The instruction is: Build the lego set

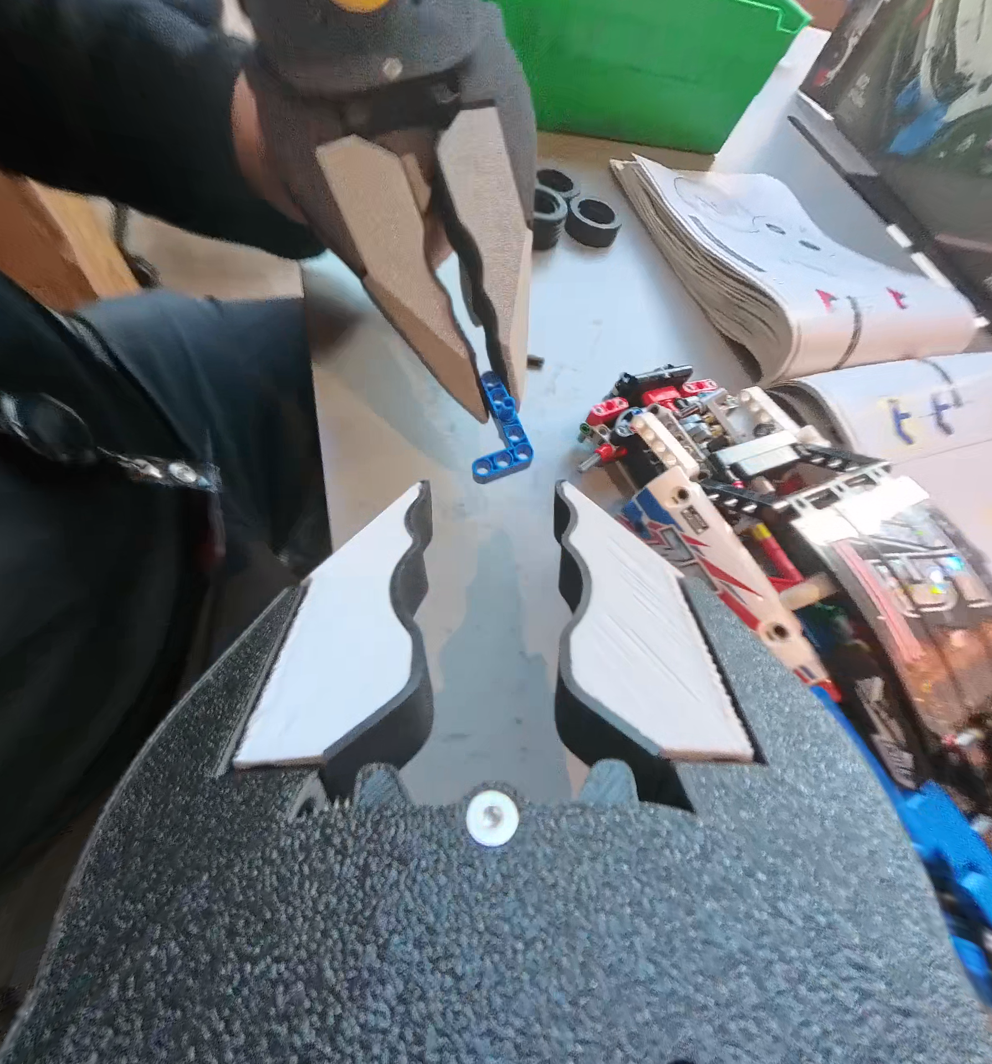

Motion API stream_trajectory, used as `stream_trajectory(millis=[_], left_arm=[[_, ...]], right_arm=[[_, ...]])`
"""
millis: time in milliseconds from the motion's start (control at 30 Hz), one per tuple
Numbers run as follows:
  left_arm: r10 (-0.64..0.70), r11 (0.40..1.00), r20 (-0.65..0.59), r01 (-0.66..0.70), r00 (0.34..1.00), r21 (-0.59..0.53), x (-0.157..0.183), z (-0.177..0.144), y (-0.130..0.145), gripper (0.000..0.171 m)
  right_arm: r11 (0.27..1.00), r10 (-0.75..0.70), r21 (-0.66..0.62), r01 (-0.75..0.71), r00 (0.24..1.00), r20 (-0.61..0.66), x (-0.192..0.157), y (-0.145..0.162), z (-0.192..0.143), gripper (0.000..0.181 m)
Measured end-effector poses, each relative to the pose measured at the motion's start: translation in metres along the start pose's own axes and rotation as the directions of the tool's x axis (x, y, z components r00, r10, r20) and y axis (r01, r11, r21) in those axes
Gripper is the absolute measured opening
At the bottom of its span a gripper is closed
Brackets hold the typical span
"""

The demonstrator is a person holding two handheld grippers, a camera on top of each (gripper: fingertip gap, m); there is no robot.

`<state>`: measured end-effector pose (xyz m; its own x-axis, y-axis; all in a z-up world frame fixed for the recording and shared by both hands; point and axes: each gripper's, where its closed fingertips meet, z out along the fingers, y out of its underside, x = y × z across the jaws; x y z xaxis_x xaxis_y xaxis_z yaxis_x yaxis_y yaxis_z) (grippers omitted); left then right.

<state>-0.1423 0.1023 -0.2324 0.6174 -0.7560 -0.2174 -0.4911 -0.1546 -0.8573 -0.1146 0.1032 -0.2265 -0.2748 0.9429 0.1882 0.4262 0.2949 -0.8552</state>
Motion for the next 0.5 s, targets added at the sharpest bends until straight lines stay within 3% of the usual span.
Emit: stream_trajectory(millis=[100,200,267,367,500], left_arm=[[0.196,0.98,0.104,-0.197,0.975,0.004,-0.002,-0.003,-0.008,0.005],[0.233,0.972,0.079,-0.234,0.969,0.001,0.006,-0.001,-0.009,0.005],[0.231,0.973,0.075,-0.23,0.97,-0.016,0.008,0.001,-0.007,0.005],[0.134,0.991,0.021,-0.134,0.991,-0.03,0.011,0.003,-0.003,0.005],[-0.115,0.99,-0.08,0.109,0.99,-0.085,0.009,0.006,0.007,0.005]], right_arm=[[0.992,0.109,0.054,-0.114,0.991,0.078,-0.004,-0.01,0.0,0.041],[0.99,0.118,0.069,-0.125,0.988,0.101,-0.006,-0.014,0.001,0.025],[0.991,0.118,0.058,-0.124,0.989,0.091,-0.005,-0.013,0.003,0.024],[0.994,0.102,0.02,-0.104,0.991,0.087,-0.006,-0.005,0.008,0.025],[0.999,0.012,-0.036,-0.011,1.0,0.026,-0.005,0.003,0.011,0.038]])
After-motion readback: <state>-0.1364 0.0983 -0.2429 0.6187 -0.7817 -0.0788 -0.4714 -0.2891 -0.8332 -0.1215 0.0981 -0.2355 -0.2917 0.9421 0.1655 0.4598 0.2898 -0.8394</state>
